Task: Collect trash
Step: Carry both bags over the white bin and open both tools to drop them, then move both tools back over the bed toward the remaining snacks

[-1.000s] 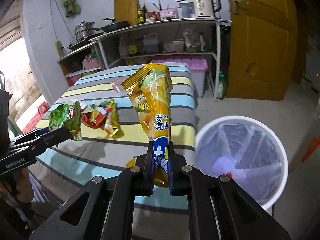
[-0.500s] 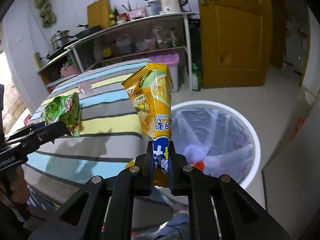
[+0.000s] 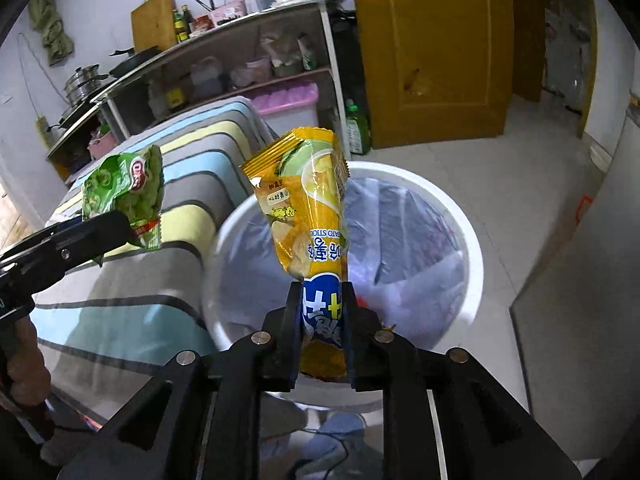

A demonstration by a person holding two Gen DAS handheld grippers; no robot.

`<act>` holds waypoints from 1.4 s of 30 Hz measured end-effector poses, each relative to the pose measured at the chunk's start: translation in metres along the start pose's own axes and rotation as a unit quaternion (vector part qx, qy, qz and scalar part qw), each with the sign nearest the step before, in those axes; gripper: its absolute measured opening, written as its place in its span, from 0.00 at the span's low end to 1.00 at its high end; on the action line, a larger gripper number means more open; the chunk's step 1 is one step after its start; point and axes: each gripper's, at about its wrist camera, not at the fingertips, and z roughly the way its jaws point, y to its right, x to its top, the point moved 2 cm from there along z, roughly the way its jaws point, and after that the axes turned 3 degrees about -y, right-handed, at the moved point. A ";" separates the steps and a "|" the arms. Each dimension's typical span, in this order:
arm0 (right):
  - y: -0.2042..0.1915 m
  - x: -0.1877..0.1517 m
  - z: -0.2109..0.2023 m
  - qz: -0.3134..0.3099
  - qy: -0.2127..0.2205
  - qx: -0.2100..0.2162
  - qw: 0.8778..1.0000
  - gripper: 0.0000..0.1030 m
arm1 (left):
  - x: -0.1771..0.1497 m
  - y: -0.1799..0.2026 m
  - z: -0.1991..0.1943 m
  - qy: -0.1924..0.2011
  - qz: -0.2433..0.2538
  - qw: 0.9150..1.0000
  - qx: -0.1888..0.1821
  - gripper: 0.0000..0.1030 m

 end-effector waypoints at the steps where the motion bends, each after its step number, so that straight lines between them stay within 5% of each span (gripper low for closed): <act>1: 0.003 -0.001 0.002 0.002 -0.003 -0.002 1.000 0.19 | 0.000 0.002 0.004 -0.003 0.002 1.000 -0.003 0.48; 6: 0.012 -0.003 0.010 0.010 -0.015 -0.010 1.000 0.30 | 0.001 0.009 0.024 -0.023 0.006 1.000 -0.007 0.48; 9: 0.016 -0.005 0.015 0.016 -0.020 -0.013 1.000 0.49 | 0.002 0.007 0.033 -0.035 0.005 0.999 -0.008 0.51; 21: 0.014 -0.003 0.008 0.018 -0.006 -0.014 1.000 0.49 | 0.002 -0.001 0.029 -0.030 -0.007 1.000 -0.005 0.56; 34: -0.033 0.004 -0.049 -0.017 0.080 0.015 0.997 0.49 | -0.013 -0.028 -0.041 0.031 -0.027 0.999 0.024 0.56; 42: -0.079 -0.001 -0.061 -0.054 0.090 0.042 0.994 0.49 | -0.029 -0.047 -0.083 0.062 -0.042 0.996 0.045 0.56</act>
